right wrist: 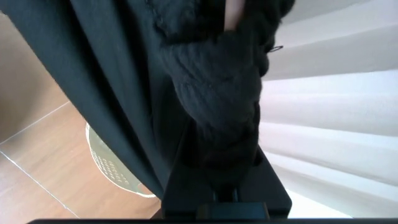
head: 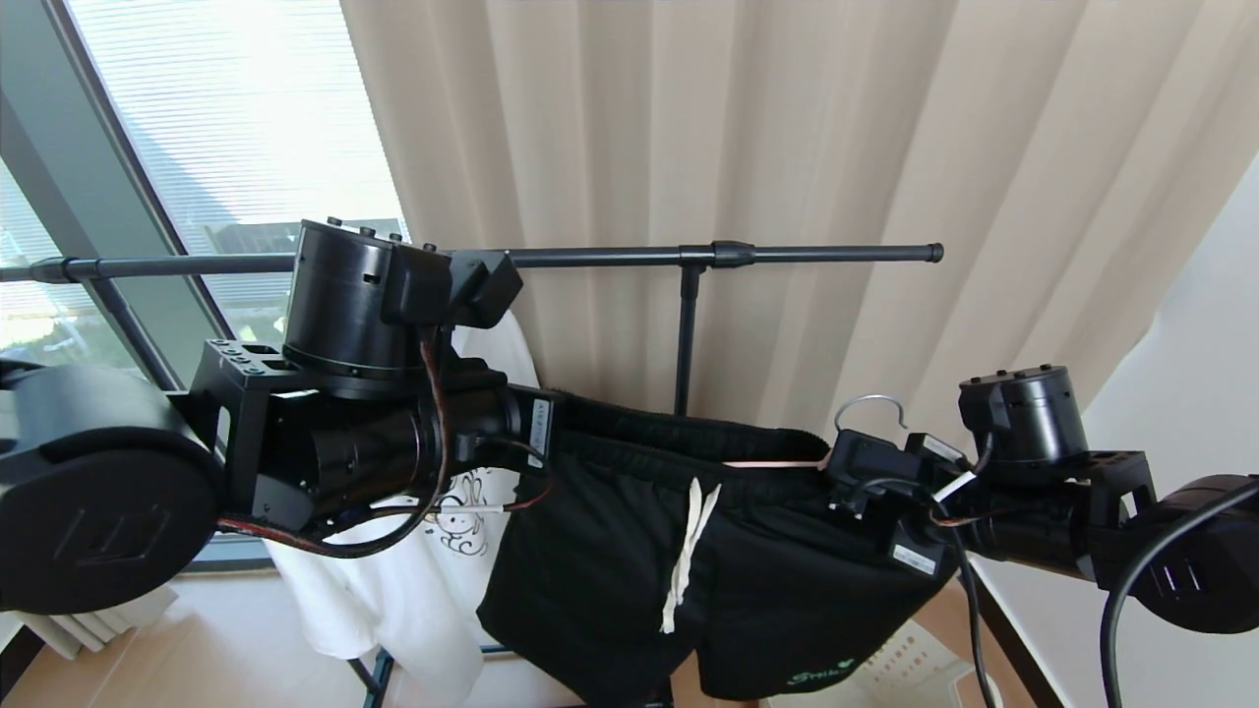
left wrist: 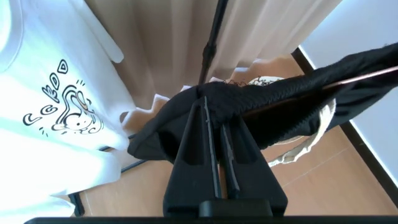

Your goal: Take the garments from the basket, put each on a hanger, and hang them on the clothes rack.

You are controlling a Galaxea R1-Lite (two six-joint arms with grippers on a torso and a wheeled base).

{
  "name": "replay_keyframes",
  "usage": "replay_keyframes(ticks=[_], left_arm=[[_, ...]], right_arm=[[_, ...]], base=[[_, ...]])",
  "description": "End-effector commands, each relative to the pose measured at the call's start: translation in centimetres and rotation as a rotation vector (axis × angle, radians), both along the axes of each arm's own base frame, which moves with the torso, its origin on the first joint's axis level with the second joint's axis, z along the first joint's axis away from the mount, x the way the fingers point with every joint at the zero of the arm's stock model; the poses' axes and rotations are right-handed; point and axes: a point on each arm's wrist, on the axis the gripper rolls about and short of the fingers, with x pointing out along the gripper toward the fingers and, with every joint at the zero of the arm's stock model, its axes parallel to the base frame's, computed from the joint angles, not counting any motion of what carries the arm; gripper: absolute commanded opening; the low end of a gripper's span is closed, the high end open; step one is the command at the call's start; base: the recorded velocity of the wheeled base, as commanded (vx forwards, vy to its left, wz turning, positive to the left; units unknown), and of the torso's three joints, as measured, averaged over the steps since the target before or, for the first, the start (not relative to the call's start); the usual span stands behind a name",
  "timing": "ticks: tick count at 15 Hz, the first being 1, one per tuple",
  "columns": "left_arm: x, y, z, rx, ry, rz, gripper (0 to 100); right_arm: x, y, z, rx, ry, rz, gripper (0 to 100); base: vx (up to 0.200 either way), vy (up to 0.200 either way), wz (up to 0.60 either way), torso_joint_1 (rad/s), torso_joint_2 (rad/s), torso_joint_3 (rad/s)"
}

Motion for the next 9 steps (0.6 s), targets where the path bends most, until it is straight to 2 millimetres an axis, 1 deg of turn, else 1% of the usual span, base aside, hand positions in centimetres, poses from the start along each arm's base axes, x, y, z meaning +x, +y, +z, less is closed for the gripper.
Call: replay_keyframes(ticks=[1,2,4,5,7,9], left_arm=[[-0.4,-1.1,0.4,-0.005,-0.003,-0.037,0],[-0.8,-2.3,0.4,0.020,0.024,-0.072,0],[-1.1,-3.4,0.3,0.054,0.044,-0.083,0],[-1.1,-4.1,0.0,0.075,0.052,-0.084,0],[-1.1,-4.7,0.0,0.081,0.052,-0.088,0],[-0.9,-4.8,0.3,0.071,0.042,-0.086,0]], right_arm=[[0.1,0.1,0.0,0.004,0.000,0.001,0],[0.2,0.5,0.3,0.029,-0.004,-0.006,0],[0.3,1.0,0.6,0.068,-0.007,-0.021,0],[0.3,1.4,0.8,0.097,-0.010,-0.063,0],[0.4,1.7,1.1,0.114,-0.021,-0.094,0],[0.2,1.5,0.7,0.088,-0.013,-0.105,0]], base=[[0.000,0.000,0.00,0.000,0.00,0.000],[0.000,0.000,0.00,0.000,0.00,0.000],[0.000,0.000,0.00,0.000,0.00,0.000],[0.000,0.000,0.00,0.000,0.00,0.000],[0.000,0.000,0.00,0.000,0.00,0.000],[0.000,0.000,0.00,0.000,0.00,0.000]])
